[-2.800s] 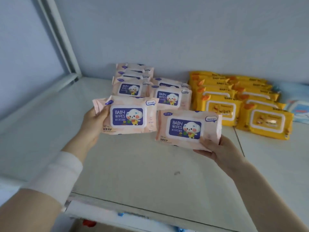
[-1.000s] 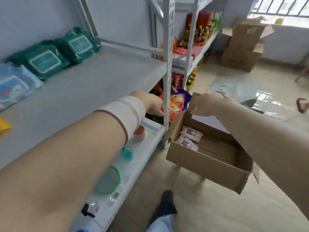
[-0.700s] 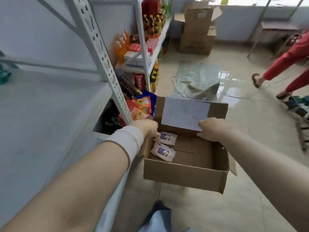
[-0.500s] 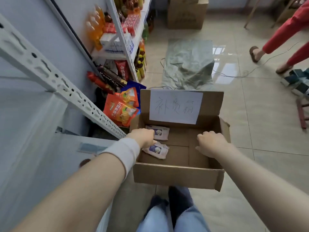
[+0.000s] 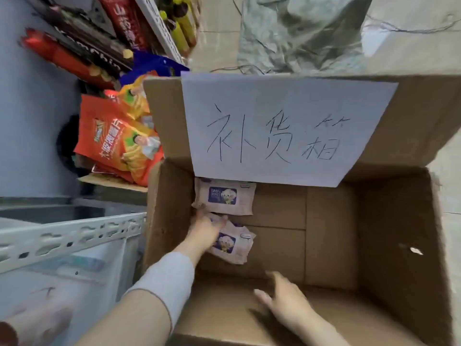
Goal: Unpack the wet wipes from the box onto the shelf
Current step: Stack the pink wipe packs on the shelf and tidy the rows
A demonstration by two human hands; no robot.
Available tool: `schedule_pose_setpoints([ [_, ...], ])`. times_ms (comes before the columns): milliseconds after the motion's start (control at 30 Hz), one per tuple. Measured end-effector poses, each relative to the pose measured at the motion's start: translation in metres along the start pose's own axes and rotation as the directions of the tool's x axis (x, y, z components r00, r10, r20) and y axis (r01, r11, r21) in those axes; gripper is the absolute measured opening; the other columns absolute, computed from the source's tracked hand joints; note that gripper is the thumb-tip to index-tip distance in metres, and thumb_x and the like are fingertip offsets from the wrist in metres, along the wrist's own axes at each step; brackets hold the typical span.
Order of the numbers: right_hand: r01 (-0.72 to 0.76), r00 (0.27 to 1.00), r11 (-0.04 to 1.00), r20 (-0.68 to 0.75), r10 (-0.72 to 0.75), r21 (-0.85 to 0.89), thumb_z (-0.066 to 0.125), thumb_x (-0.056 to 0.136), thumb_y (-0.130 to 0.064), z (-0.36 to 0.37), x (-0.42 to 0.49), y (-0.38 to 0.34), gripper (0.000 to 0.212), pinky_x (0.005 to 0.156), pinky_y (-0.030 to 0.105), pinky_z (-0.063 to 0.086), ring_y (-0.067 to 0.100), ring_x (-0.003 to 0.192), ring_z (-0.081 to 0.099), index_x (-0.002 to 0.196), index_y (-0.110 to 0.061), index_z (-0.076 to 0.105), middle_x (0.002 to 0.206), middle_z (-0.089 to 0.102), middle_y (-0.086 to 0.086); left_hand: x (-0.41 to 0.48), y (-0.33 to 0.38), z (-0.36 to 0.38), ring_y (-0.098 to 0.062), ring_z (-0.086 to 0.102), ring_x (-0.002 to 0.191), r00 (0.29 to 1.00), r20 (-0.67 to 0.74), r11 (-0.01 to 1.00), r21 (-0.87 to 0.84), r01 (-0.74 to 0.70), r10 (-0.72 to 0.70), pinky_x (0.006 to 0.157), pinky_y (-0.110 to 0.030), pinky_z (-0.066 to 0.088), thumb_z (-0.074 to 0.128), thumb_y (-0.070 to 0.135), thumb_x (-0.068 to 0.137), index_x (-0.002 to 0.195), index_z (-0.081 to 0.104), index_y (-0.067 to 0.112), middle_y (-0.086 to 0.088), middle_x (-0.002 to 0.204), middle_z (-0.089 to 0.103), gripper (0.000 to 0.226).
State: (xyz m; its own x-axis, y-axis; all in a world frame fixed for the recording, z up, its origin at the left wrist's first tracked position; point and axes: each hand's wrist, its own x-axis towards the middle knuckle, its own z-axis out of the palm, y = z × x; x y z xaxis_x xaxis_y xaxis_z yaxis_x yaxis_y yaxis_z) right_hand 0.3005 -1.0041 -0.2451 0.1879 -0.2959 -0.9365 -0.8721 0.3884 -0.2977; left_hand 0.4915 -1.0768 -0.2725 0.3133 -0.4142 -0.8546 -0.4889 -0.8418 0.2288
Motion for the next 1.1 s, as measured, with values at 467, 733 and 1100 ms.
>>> schedule_pose_setpoints([
  [467,-0.126,0.991,0.644,0.065,0.118,0.754,0.068,0.083,-0.031,0.021,0.142,-0.032,0.032,0.069,0.023,0.047,0.017,0.088,0.063,0.109,-0.014,0.061,0.097,0.067,0.001,0.121,0.000,0.018,-0.029,0.045,0.127,0.947,-0.320,0.987,-0.148,-0.065,0.015,0.099,-0.034,0.040,0.074,0.033,0.075,0.140,0.025,0.004,-0.013,0.138,0.044,0.087],
  [733,-0.159,0.987,0.649,0.101,0.126,0.744,0.060,0.086,-0.038,0.027,0.133,-0.016,0.052,0.095,0.040,0.048,0.022,0.106,0.061,0.133,-0.021,0.046,0.121,0.063,0.004,0.117,0.004,0.008,-0.023,0.062,0.105,0.997,0.063,0.894,-0.448,-0.005,0.038,0.078,-0.034,0.053,0.071,0.022,0.079,0.123,0.054,0.014,-0.007,0.118,0.064,0.047],
  [1100,-0.124,0.992,0.451,0.094,0.087,0.884,0.066,0.084,-0.013,0.024,0.112,-0.021,0.028,0.072,0.027,0.055,0.024,0.098,0.061,0.109,-0.014,0.055,0.109,0.063,0.009,0.083,-0.001,0.001,-0.021,0.066,0.091,0.995,-0.004,0.806,-0.585,-0.086,0.104,0.082,-0.040,0.054,0.062,0.029,0.087,0.115,0.057,0.013,-0.007,0.104,0.068,0.033],
])
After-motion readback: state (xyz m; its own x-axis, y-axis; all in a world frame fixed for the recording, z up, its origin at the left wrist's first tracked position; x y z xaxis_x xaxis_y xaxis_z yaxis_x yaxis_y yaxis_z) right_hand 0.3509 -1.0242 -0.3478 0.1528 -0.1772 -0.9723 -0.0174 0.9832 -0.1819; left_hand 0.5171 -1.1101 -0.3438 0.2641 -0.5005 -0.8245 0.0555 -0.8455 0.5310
